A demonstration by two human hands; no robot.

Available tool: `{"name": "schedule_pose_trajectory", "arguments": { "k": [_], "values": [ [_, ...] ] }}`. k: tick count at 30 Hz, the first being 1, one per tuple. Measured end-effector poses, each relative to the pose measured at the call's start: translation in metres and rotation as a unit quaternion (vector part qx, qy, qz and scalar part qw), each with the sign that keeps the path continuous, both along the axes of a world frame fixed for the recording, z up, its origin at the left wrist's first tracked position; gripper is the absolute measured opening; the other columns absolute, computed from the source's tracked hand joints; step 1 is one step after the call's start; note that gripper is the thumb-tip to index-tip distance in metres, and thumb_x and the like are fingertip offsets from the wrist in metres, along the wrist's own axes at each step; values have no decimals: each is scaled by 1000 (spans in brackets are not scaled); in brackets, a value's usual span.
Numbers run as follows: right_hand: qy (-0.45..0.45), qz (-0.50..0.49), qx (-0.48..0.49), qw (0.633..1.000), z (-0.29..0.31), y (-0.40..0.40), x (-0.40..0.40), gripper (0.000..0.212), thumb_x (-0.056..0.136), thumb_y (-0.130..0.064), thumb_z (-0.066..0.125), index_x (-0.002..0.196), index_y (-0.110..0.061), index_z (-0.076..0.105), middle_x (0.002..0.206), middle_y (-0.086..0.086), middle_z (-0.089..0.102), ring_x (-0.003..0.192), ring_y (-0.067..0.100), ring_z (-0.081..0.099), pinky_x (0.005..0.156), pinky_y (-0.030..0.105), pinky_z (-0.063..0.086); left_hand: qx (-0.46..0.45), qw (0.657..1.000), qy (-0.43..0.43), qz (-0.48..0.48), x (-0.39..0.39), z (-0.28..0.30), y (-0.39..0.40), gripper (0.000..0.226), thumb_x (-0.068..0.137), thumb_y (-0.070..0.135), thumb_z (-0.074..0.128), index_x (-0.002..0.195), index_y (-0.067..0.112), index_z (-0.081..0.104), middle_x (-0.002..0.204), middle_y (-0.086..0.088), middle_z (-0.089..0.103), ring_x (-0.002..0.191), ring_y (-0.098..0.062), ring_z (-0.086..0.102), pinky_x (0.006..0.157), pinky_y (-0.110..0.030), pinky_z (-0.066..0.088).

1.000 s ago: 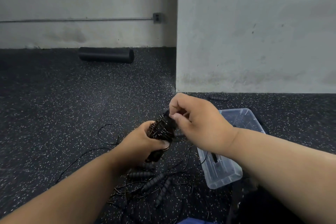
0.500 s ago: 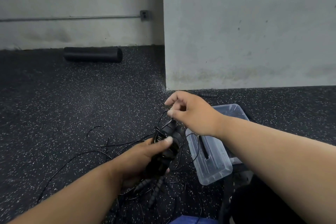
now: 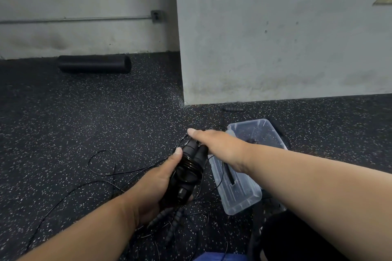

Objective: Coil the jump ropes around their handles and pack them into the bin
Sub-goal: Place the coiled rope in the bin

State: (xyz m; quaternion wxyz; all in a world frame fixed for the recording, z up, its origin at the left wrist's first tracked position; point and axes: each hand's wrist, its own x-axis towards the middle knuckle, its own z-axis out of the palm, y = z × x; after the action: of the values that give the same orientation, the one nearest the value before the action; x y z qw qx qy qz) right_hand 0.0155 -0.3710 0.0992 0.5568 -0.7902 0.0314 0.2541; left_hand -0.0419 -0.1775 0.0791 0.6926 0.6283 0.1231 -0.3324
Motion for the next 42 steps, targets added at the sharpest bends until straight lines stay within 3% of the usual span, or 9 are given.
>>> {"name": "schedule_pose_trajectory", "arguments": {
  "k": [3, 9, 13, 17, 21, 27, 31, 37, 42],
  "values": [
    [20, -11, 10, 1000, -16, -1, 2, 47, 89, -66, 61, 89, -23, 80, 94, 0, 77, 93, 16, 66, 103, 40, 46, 14, 999, -24, -21, 0, -3, -3, 73, 94, 71, 50, 106, 6, 81, 108, -29, 75, 84, -34, 69, 79, -41, 56],
    [39, 7, 55, 998, -35, -23, 9, 31, 102, -49, 59, 102, -23, 74, 94, 2, 71, 85, 11, 62, 67, 22, 47, -3, 1000, -1, -10, 2, -9, -16, 67, 94, 70, 49, 116, 15, 79, 118, -31, 71, 88, -34, 67, 79, -40, 52],
    [36, -23, 44, 998, -47, -54, 21, 32, 103, -44, 60, 100, -15, 74, 87, 4, 72, 81, 13, 61, 68, 25, 47, 52, 998, -31, 17, 11, -19, -13, 62, 91, 70, 47, 131, 25, 65, 116, -12, 78, 109, -31, 73, 98, -46, 54],
    [-55, -83, -139, 985, -59, -115, 47, 34, 101, -45, 63, 96, -12, 73, 94, 11, 78, 82, 19, 66, 83, 47, 56, 116, 993, -29, 2, 20, -32, -3, 68, 95, 66, 49, 151, 26, 47, 128, 0, 71, 117, -21, 68, 102, -40, 53],
    [-68, -64, -323, 942, -77, -172, 63, 23, 105, -33, 61, 108, -11, 68, 100, 11, 71, 83, 24, 63, 67, 32, 46, 160, 987, -23, -11, 26, -48, 1, 52, 101, 57, 51, 141, 26, 58, 116, 2, 78, 113, -20, 71, 96, -38, 55],
    [6, 85, -492, 867, -114, -217, 98, 36, 105, -35, 60, 135, -17, 64, 134, 9, 66, 124, 31, 60, 101, 35, 46, 211, 976, -32, -41, 38, -61, -7, 30, 105, 48, 51, 127, 33, 64, 106, 10, 80, 107, -18, 73, 97, -41, 55],
    [56, 117, -485, 865, -163, -223, 118, 40, 105, -33, 61, 141, -15, 61, 141, 9, 63, 130, 30, 58, 106, 36, 46, 241, 968, -29, -71, 48, -70, -8, 25, 106, 45, 49, 125, 36, 63, 105, 13, 79, 106, -16, 72, 100, -42, 55],
    [84, 153, -453, 874, -221, -210, 146, 40, 104, -33, 63, 140, -15, 63, 143, 9, 62, 132, 29, 57, 109, 35, 44, 239, 971, -10, -25, 70, -83, -7, 28, 107, 44, 49, 125, 32, 66, 107, 9, 80, 108, -19, 72, 106, -49, 52],
    [110, 191, -449, 866, -252, -205, 157, 40, 107, -32, 58, 142, -14, 63, 145, 9, 61, 132, 27, 56, 105, 30, 43, 238, 971, 5, -23, 90, -89, -10, 27, 107, 46, 49, 122, 36, 67, 108, 14, 79, 111, -18, 72, 109, -53, 50]
  ]
}}
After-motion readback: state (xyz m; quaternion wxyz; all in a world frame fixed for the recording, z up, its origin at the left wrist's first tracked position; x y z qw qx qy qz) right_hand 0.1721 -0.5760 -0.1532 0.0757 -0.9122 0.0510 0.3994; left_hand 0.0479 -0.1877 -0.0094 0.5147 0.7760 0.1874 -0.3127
